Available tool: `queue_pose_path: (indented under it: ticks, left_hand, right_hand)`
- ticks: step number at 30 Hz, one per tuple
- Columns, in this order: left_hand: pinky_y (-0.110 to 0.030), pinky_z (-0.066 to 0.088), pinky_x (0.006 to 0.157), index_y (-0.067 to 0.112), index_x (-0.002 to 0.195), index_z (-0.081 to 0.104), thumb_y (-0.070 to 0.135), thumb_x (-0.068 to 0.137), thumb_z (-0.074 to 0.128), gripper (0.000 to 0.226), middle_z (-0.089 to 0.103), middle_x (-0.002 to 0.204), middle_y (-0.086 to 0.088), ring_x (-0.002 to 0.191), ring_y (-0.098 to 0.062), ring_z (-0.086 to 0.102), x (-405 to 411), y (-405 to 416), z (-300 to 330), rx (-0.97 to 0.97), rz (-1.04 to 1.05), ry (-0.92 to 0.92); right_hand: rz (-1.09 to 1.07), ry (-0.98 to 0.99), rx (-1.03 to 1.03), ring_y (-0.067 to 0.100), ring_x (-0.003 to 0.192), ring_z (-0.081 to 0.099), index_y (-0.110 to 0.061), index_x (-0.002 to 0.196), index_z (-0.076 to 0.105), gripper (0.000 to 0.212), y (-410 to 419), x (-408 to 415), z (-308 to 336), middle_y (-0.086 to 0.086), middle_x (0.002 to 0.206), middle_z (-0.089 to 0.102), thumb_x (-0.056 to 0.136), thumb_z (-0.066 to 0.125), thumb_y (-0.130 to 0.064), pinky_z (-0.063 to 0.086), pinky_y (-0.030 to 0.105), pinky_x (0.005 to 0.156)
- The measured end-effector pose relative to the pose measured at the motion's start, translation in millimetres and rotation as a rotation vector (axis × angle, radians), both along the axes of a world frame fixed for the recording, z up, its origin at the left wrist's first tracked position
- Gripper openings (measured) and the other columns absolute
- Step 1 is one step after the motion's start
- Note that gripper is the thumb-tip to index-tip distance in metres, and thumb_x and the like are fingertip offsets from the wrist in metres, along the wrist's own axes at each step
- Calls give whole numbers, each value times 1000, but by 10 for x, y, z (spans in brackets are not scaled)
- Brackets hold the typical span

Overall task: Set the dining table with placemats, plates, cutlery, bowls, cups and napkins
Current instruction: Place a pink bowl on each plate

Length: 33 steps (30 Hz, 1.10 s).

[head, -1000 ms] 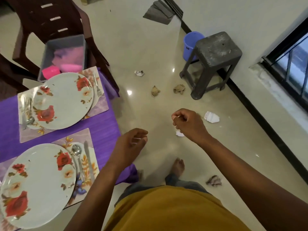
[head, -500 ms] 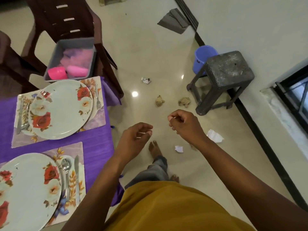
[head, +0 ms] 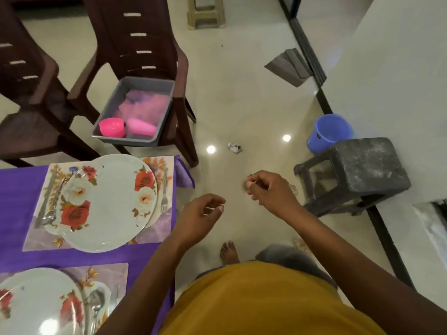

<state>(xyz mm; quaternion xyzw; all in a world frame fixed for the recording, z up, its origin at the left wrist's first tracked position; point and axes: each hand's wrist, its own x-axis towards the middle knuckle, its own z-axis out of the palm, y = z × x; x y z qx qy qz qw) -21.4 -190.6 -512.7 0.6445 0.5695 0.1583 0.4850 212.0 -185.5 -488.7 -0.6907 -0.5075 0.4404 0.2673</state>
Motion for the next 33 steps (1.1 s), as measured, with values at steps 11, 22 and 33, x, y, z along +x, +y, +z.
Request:
queue_pose_path:
  ticks: [11,22,33]
  left_hand:
    - [-24,55,90,32,120,73,31,103,64,19,73,111,19,103,2,67,-35,1123,-24,-19,266,38]
    - [-40,61,90,22,113,74,20,106,58,18,80,102,3,100,-24,75,262,2219,89,-208,869,-305]
    - [-29,58,82,17,114,75,21,108,54,21,80,103,0,99,-20,76,-196,3021,-8,-245,1182,-393]
  right_hand:
    - [227,100,-41,8,74,73,-23,99,72,8,1736,-104,-179,-4,86,75,98,65,-27,56,25,69]
    - [485,119,-102,11,75,74,-24,98,73,10,3446,-97,-71,-3,84,77,98,64,-23,59,27,70]
    - [670,122,-147,9,72,73,-22,100,73,7,4565,-935,-73,-3,84,77,98,67,-24,54,21,60]
